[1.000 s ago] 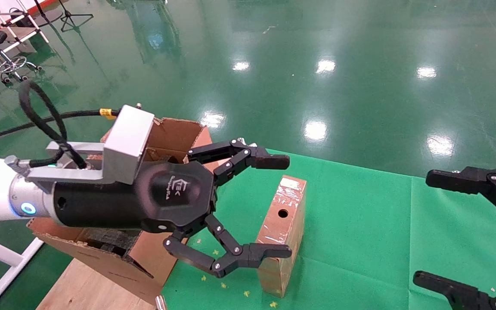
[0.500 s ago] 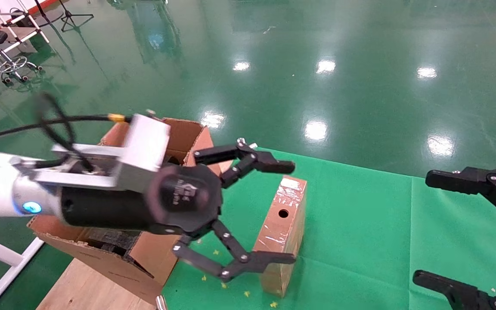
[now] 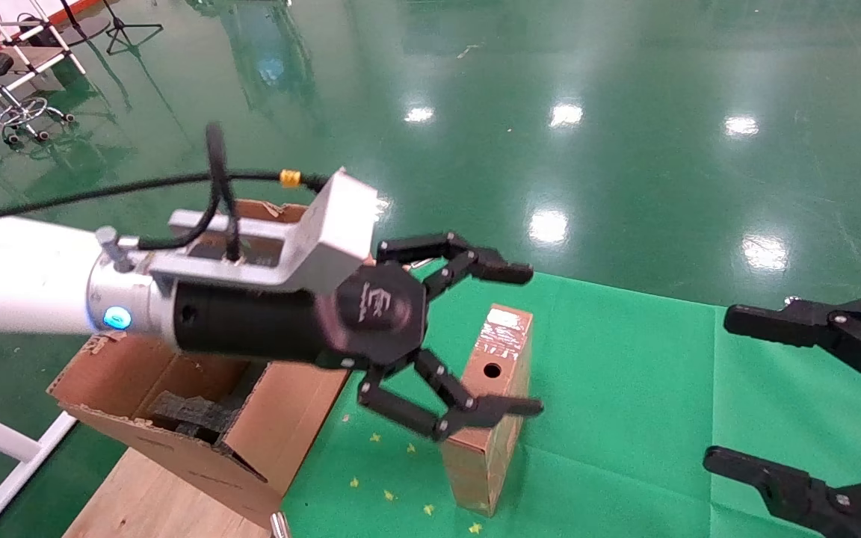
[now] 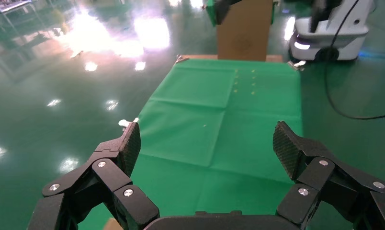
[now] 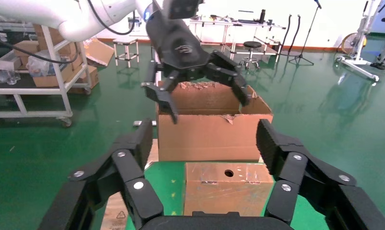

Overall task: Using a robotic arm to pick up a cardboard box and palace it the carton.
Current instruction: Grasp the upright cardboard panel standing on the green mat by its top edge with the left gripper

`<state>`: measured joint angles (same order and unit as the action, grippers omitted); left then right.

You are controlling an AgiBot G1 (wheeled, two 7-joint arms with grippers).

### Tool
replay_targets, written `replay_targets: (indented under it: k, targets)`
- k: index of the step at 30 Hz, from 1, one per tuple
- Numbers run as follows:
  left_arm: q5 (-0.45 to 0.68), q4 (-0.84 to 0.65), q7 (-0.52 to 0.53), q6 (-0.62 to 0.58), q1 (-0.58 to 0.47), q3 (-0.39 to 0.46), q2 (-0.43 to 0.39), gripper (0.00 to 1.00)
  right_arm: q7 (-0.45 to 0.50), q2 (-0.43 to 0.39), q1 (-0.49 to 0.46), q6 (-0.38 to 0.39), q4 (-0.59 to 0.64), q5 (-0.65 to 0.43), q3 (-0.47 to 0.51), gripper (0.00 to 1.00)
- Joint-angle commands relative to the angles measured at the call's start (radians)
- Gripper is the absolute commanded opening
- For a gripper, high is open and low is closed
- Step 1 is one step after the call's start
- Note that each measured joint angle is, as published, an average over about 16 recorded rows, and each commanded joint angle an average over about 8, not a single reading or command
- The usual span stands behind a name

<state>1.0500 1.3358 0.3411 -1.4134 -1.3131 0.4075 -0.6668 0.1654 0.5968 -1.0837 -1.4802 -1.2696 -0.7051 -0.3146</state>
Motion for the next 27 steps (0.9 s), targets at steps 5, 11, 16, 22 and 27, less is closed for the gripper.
replay_targets:
  k: [5,11,16,22,27]
  targets:
    - [0.146,0.014,0.143,0.021,-0.112,0.061,-0.022,1.0,0.0,0.0,0.0,0.0,0.0,0.0,0.0,0.0]
    - [0.345,0.013,0.461,-0.036,-0.305,0.177,-0.103,1.0,0.0,0.0,0.0,0.0,0.0,0.0,0.0,0.0]
    - [0.481,0.014,0.736,-0.103,-0.432,0.268,-0.175,1.0,0.0,0.0,0.0,0.0,0.0,0.0,0.0,0.0]
    - [0.574,0.016,0.977,-0.148,-0.51,0.387,-0.244,1.0,0.0,0.0,0.0,0.0,0.0,0.0,-0.001,0.0]
    - [0.605,0.019,1.111,-0.149,-0.552,0.484,-0.291,1.0,0.0,0.0,0.0,0.0,0.0,0.0,-0.001,0.0]
